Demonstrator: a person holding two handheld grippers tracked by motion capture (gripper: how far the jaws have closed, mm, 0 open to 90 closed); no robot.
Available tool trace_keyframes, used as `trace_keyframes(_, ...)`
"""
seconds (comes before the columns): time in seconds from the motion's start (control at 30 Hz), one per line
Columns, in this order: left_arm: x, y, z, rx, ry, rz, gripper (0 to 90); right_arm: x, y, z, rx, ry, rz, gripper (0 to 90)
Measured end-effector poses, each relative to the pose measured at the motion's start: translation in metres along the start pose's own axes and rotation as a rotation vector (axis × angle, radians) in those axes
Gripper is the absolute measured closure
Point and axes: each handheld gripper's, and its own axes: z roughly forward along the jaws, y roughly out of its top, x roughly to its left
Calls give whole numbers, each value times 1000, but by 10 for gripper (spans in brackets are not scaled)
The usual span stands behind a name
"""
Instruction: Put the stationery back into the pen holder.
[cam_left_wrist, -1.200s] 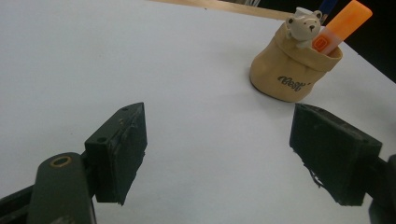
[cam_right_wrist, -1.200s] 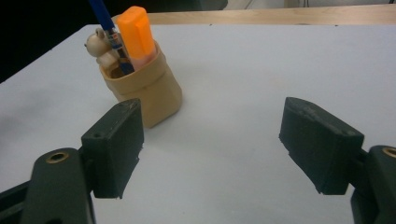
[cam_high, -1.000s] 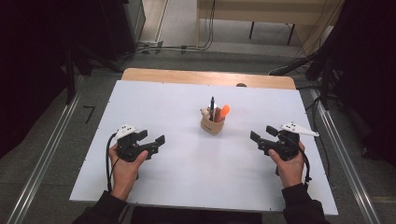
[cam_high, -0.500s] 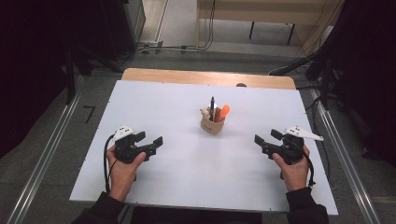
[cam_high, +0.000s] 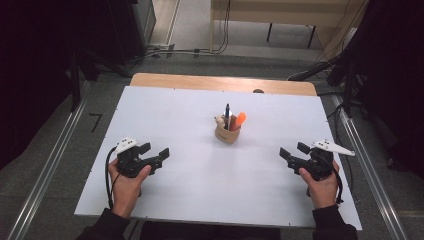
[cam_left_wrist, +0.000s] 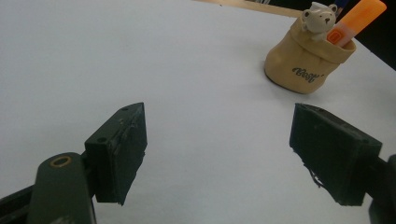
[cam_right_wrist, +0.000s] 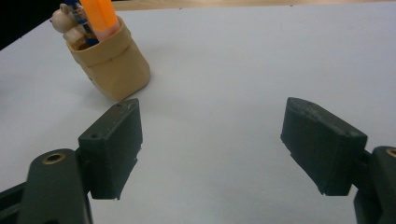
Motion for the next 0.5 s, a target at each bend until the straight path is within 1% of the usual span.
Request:
trace_keyframes(0.07, 2, -1, -2, 0, 8, 4, 196, -2, -1, -2, 3, -7, 3, 190)
trace_keyframes(0.27, 7, -3, -5, 7, 26, 0, 196, -10, -5, -8, 2, -27, 10, 190)
trace_keyframes(0.5, 14, -4, -10, 1, 53, -9, 196, -17, -8, -14, -2, -49, 22, 176)
